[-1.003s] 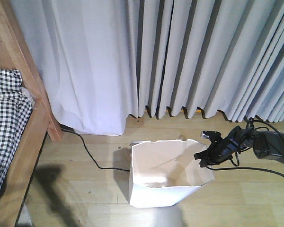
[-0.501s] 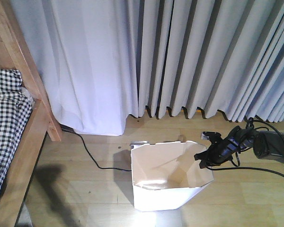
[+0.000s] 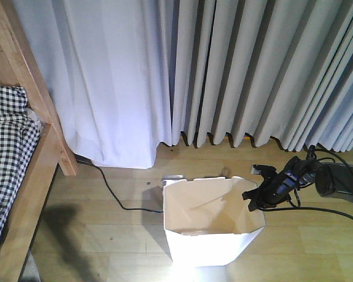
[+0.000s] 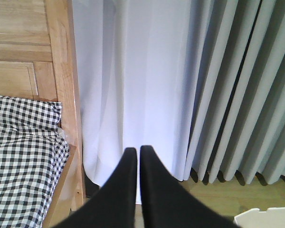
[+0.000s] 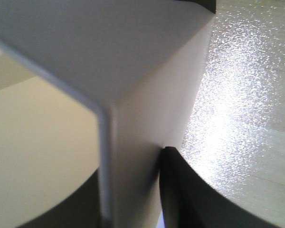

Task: Move trash bin to bedside with robot
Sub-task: 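Lower the bin onto the floor beside the bed with the right gripper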

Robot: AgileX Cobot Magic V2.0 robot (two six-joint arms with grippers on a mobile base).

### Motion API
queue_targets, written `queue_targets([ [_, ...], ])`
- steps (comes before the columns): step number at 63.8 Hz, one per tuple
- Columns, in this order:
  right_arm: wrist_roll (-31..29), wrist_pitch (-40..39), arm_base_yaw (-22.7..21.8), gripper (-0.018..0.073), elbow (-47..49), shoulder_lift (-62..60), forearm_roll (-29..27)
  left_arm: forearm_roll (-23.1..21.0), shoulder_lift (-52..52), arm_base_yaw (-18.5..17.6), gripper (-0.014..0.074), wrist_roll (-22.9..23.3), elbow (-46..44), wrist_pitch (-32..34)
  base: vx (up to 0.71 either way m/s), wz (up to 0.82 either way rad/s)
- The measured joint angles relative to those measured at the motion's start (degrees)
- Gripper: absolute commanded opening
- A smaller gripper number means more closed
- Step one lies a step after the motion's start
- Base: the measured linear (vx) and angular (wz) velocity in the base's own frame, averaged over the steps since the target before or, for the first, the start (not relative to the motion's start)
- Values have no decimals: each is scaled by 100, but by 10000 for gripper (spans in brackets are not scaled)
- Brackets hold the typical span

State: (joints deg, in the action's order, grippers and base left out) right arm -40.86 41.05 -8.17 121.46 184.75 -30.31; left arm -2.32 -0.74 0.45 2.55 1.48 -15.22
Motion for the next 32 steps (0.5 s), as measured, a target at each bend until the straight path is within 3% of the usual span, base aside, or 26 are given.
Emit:
queue_targets([
  [32,0,175,-9,337,105,-46,-85,0,0,0,-6,0,0,0,0,0],
])
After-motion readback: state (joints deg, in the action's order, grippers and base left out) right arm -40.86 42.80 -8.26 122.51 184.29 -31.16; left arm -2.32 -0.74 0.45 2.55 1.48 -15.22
